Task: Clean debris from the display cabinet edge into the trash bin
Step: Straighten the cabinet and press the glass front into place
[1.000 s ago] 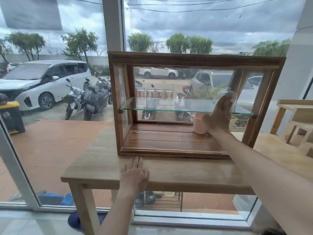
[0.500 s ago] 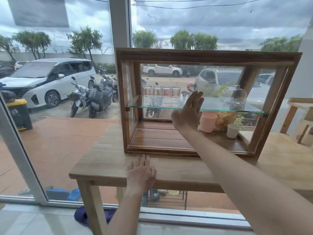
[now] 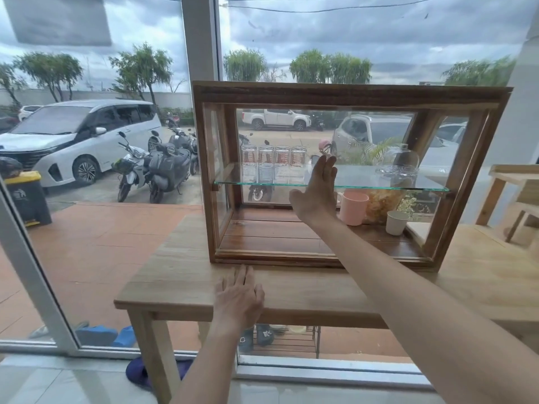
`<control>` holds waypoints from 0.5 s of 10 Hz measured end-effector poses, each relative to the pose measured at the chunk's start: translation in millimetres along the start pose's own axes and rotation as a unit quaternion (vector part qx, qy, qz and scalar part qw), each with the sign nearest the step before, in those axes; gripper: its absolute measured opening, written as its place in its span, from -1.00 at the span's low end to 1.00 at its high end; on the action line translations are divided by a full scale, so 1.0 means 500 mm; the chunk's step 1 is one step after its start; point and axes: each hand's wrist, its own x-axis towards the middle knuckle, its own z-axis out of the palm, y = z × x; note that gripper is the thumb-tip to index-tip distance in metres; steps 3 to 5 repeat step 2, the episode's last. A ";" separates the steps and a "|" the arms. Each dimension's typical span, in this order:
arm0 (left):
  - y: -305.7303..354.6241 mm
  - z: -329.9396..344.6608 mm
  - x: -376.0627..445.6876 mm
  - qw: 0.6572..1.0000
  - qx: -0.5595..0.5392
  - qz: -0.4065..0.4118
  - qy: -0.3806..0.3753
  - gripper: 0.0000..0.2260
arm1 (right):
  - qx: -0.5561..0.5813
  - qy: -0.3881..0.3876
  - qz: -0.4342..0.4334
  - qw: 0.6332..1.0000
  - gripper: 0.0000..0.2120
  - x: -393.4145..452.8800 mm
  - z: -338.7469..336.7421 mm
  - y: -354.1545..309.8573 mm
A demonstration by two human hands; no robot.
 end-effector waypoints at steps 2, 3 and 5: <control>0.005 -0.006 -0.008 1.000 0.005 0.004 0.024 -0.46 | 0.188 0.123 -0.125 0.966 -0.54 -0.177 -0.234 -0.038; 0.005 -0.006 -0.008 1.000 0.005 0.004 0.024 -0.46 | 0.188 0.123 -0.125 0.966 -0.54 -0.177 -0.234 -0.038; 0.005 -0.006 -0.008 1.000 0.005 0.004 0.024 -0.46 | 0.188 0.123 -0.125 0.966 -0.54 -0.177 -0.234 -0.038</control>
